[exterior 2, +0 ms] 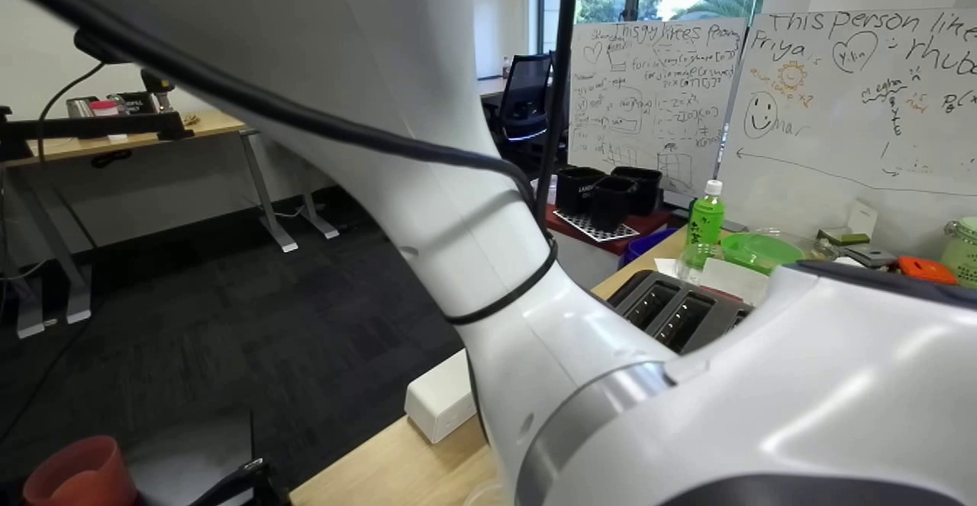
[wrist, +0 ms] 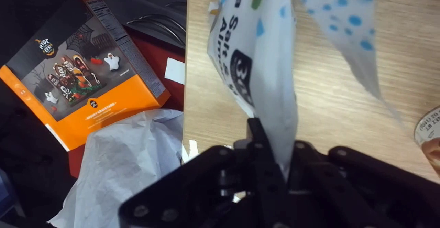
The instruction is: Pick up the sachet from the table and move it to the left.
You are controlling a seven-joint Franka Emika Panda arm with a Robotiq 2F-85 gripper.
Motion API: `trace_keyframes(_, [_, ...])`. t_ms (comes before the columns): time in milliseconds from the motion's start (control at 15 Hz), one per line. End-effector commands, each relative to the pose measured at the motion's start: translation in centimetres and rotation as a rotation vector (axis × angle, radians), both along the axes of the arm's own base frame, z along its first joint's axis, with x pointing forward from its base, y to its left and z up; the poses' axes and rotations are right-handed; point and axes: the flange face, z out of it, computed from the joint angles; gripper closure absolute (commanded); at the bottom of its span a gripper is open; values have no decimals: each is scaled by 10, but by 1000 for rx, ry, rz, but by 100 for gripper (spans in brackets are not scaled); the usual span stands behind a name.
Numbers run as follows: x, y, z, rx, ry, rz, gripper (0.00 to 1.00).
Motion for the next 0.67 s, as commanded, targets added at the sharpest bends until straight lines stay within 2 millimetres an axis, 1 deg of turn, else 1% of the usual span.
trace_keyframes(0, [2, 4, 5, 15, -16, 10, 100])
trace_keyframes(400, [0, 7, 14, 15, -11, 53, 100])
trace_keyframes(600, [-6, 2, 27, 3, -5, 107, 100])
